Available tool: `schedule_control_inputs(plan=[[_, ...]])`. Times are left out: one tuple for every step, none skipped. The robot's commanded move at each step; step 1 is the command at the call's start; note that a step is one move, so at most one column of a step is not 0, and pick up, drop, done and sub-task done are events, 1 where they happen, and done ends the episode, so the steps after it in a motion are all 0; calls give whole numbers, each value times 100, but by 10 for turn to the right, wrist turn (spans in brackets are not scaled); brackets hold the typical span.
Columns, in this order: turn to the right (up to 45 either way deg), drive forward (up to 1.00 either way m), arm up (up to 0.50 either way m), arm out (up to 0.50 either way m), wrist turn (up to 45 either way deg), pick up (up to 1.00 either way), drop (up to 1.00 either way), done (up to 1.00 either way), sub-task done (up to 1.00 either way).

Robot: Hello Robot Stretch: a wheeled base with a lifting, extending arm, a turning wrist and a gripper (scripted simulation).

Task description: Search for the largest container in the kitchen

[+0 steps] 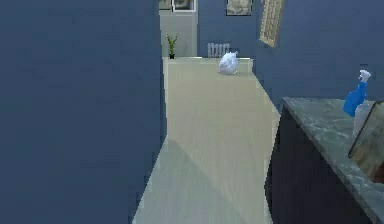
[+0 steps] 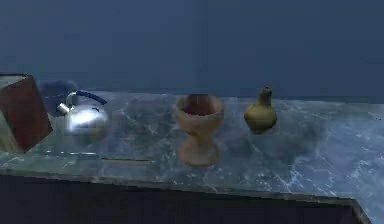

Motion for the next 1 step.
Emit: schedule_control_inputs(plan=[[0,100,0,0,0,0,0,0,0]])
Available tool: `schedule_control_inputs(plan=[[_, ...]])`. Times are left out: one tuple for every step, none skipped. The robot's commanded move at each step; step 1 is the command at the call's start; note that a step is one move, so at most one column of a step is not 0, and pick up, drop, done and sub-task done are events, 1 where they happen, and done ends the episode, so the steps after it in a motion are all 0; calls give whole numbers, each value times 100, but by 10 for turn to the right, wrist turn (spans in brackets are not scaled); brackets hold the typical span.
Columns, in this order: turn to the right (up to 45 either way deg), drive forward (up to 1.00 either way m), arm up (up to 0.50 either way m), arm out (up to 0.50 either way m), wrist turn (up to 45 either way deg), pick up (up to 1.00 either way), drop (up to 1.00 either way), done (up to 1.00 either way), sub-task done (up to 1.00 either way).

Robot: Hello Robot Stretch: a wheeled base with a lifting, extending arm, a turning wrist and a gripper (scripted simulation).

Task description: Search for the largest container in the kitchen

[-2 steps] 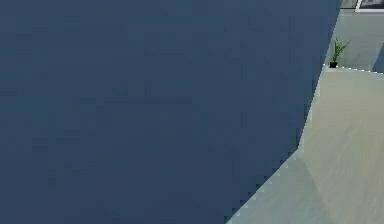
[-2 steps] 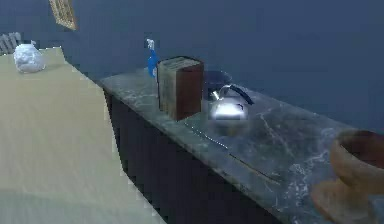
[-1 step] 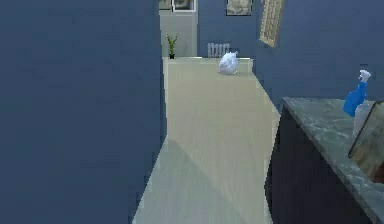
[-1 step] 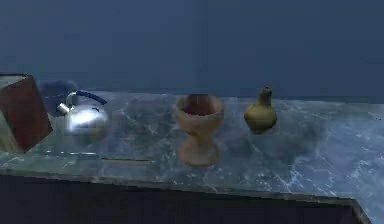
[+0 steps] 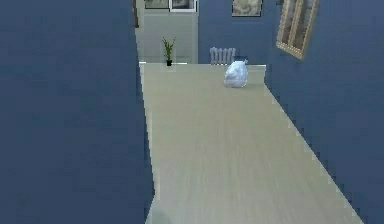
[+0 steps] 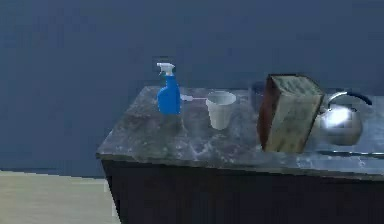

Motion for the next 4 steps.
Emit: schedule_control_inputs(plan=[[0,65,0,0,0,0,0,0,0],[90,0,0,0,0,0,0,0,0],[0,100,0,0,0,0,0,0,0],[0,100,0,0,0,0,0,0,0]])
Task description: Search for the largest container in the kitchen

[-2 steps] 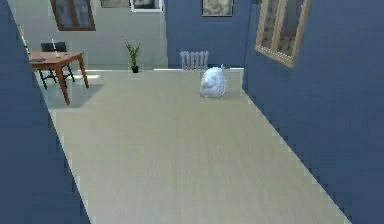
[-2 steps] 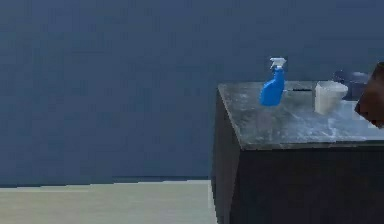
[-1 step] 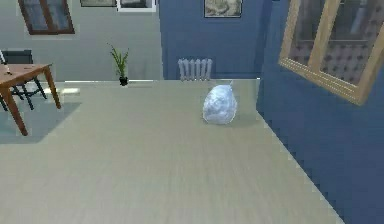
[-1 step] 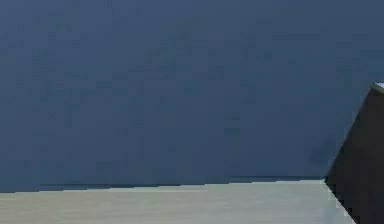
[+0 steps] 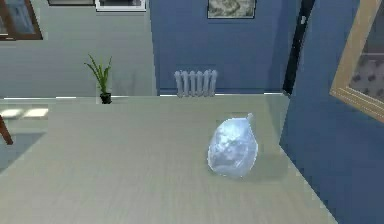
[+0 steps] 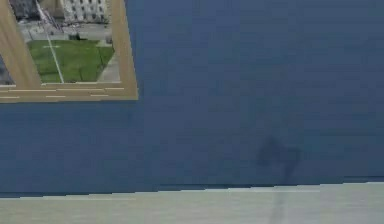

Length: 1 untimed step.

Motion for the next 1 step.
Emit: schedule_control_inputs(plan=[[0,70,0,0,0,0,0,0,0]])
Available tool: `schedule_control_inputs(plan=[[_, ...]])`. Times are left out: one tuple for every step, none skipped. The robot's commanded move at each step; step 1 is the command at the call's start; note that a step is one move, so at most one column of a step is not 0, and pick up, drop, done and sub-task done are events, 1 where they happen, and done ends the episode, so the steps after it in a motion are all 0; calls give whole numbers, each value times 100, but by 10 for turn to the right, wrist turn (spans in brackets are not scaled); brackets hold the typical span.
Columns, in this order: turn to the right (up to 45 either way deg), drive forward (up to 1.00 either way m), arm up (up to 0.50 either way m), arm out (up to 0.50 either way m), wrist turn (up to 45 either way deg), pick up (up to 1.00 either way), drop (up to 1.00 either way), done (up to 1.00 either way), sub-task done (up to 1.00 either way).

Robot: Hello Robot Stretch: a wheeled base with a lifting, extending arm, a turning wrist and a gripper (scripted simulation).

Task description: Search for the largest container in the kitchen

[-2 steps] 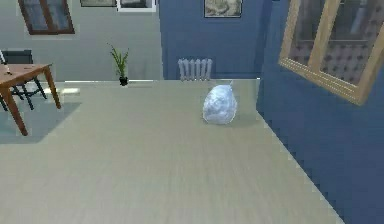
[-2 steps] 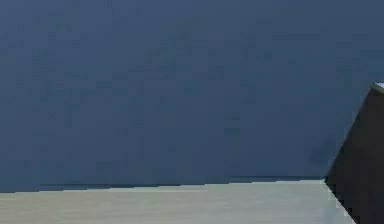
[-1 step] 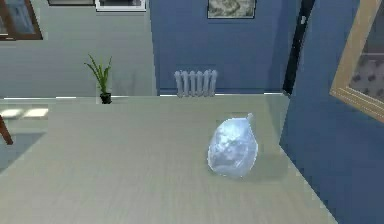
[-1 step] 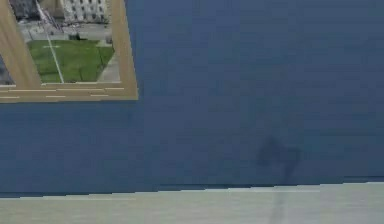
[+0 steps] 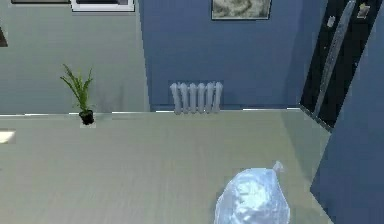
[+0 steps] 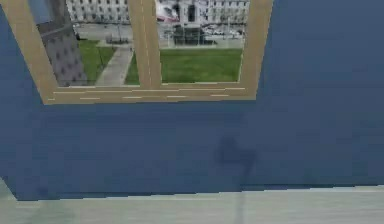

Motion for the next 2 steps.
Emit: schedule_control_inputs(plan=[[240,0,0,0,0,0,0,0,0],[0,0,0,0,0,0,0,100,0]])
